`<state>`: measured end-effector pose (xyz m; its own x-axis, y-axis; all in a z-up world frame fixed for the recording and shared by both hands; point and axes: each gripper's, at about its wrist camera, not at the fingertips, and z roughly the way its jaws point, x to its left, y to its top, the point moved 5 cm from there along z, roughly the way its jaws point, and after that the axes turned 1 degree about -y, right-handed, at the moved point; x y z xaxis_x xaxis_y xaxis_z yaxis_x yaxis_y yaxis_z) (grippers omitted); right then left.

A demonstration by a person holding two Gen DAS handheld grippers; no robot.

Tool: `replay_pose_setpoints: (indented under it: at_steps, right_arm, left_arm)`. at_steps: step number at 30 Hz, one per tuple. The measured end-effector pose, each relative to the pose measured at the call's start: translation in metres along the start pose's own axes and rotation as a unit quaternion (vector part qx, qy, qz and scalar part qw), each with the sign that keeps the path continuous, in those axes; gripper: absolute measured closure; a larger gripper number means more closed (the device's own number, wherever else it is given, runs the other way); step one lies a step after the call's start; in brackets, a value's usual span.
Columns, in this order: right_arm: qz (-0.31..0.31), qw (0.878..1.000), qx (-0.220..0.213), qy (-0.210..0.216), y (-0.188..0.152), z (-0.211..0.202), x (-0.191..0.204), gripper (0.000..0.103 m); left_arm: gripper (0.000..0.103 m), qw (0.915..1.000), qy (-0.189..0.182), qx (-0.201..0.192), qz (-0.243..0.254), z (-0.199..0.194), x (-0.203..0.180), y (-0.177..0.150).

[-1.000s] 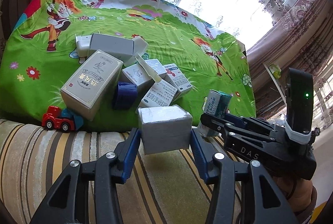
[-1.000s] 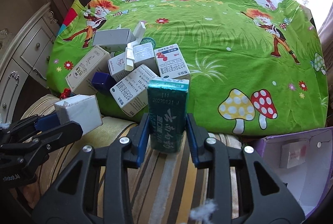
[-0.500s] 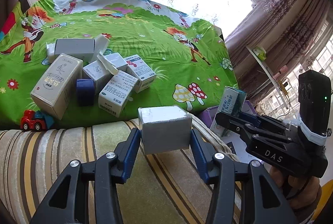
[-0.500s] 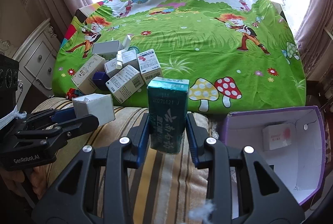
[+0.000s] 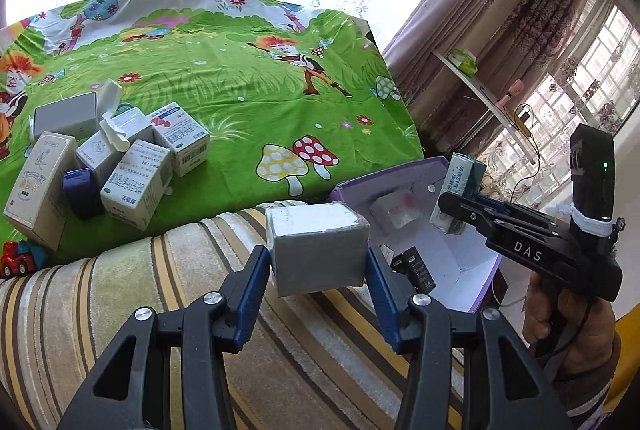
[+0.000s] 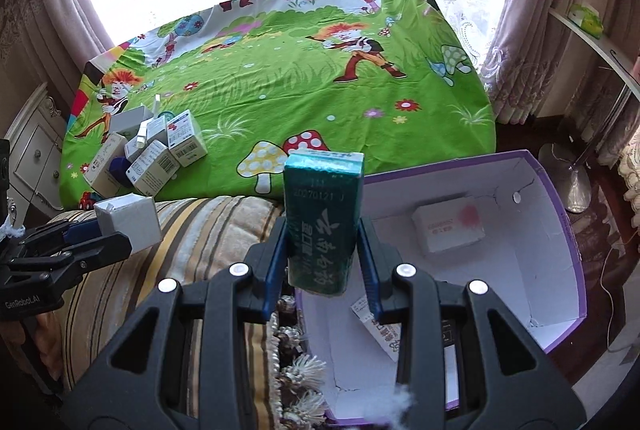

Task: Organize rigid objects
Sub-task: 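Carry both held boxes over the purple storage box and open both tools, then move both open tools back toward the box pile on the bed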

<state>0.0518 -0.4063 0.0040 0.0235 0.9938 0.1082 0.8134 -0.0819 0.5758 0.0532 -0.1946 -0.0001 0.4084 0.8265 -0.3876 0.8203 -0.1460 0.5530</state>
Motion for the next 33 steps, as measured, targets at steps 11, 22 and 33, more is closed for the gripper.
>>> replay_pose_setpoints:
  at_steps: [11,22,33]
  right_arm:
    - [0.036,0.997,-0.004,-0.062,-0.014,-0.012,-0.061,0.064]
    - [0.056,0.992,-0.004,-0.114,-0.022,-0.016,-0.096,0.064]
    - [0.076,0.990,-0.014,-0.116,-0.021,-0.021,-0.106,0.033]
  left_arm:
    - [0.053,0.9977,-0.025,0.026,0.058,0.029,-0.052,0.004]
    - [0.053,0.9916,-0.044,0.048,0.111,0.056,-0.097,0.007]
    - [0.044,0.9891,-0.024,0.046,0.138,0.063,-0.111,0.012]
